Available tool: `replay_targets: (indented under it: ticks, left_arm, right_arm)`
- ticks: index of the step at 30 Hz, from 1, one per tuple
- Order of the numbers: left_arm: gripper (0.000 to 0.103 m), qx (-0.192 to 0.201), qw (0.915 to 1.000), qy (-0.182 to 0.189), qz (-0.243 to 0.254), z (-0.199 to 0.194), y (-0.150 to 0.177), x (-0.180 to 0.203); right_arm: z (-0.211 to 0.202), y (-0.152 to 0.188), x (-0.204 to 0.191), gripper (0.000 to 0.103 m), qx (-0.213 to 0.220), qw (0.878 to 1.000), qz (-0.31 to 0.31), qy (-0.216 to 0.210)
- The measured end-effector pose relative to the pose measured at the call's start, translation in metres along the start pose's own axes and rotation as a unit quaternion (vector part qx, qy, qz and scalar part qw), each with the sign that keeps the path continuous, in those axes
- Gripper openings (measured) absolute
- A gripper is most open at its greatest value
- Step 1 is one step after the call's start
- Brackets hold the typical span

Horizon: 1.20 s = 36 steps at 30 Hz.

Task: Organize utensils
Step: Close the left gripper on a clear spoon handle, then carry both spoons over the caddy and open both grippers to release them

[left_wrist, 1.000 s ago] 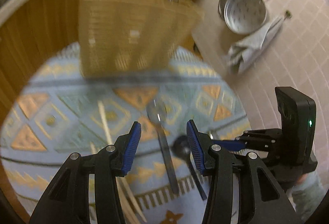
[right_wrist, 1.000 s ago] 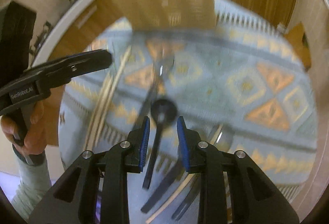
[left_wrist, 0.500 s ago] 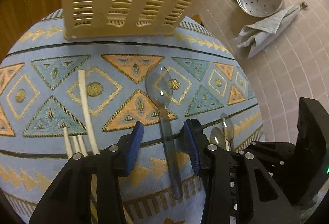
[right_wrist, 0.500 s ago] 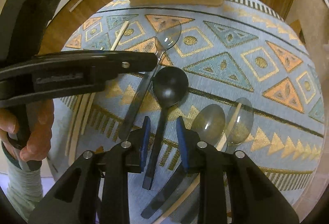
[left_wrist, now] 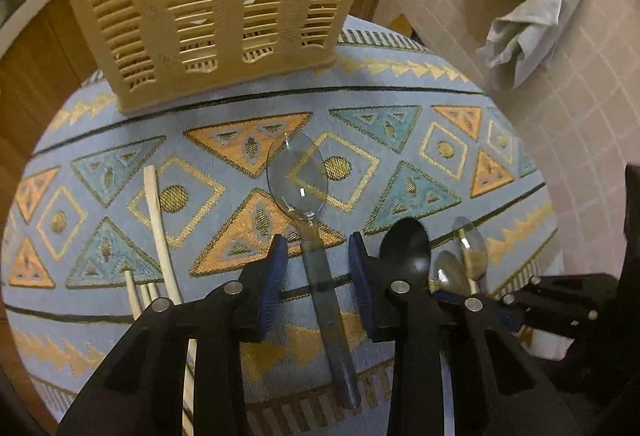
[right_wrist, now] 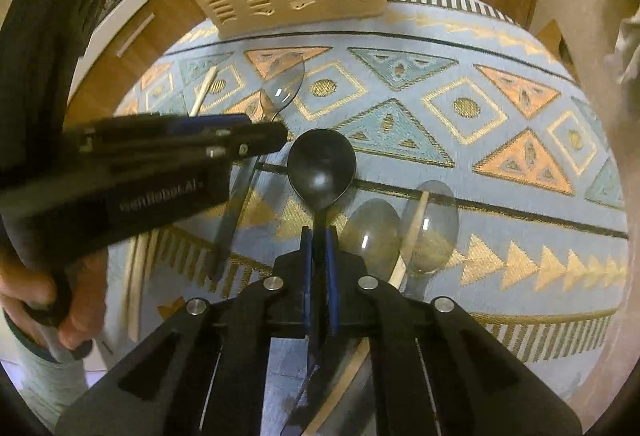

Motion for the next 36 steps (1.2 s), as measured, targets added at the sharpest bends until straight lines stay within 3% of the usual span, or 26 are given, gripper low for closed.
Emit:
replay_targets:
  ticks: [4, 12, 23, 29, 33, 34, 36]
  left_arm:
    - [0.012, -0.006, 0.999, -0.04, 0.017, 0.003, -0.001, 0.001]
    - [0.01, 0.028, 0.9993, -0.007, -0.022, -0.009, 0.004, -0.014]
    - [0.01, 0.078, 0.9948, 0.04, -0.051, -0.044, 0.004, -0.034]
    - [0.01, 0.083, 0.9941, 0.047, -0.052, -0.049, 0.009, -0.038]
    - [0.01, 0.09, 0.9932, 0.048, -0.055, -0.052, 0.011, -0.037]
    - [0.01, 0.094, 0.9929, 0.049, -0.055, -0.055, 0.011, -0.037]
    - [0.01, 0.111, 0.9911, 0.046, -0.055, -0.067, 0.01, -0.039]
  right_arm:
    - [-0.006, -0.013, 0.007, 0.005, 0.007, 1.0, 0.018, -0.01]
    - [-0.01, -0.039, 0.021, 0.005, 0.012, 0.999, 0.035, -0.008]
    - [0.005, -0.047, 0.021, 0.008, -0.066, 0.997, 0.041, -0.01]
    - [0.009, -0.048, 0.01, 0.014, -0.082, 0.996, 0.02, 0.031]
    - [0.011, -0.048, 0.006, 0.01, -0.08, 0.995, -0.002, 0.067]
    - [0.011, -0.048, 0.005, 0.005, -0.079, 0.994, -0.006, 0.069]
    - [0.008, -0.048, 0.0, 0.005, -0.072, 0.996, 0.0, 0.046]
Point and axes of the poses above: each gripper's, at about its wrist camera, not at the fingertips, and z roughly the way its jaws point, x to its right, y to its underside, the point moved 9 cm from there along z, roughly the way its jaws point, and after that the axes turned 11 degrees about z, right-handed, at the moved point
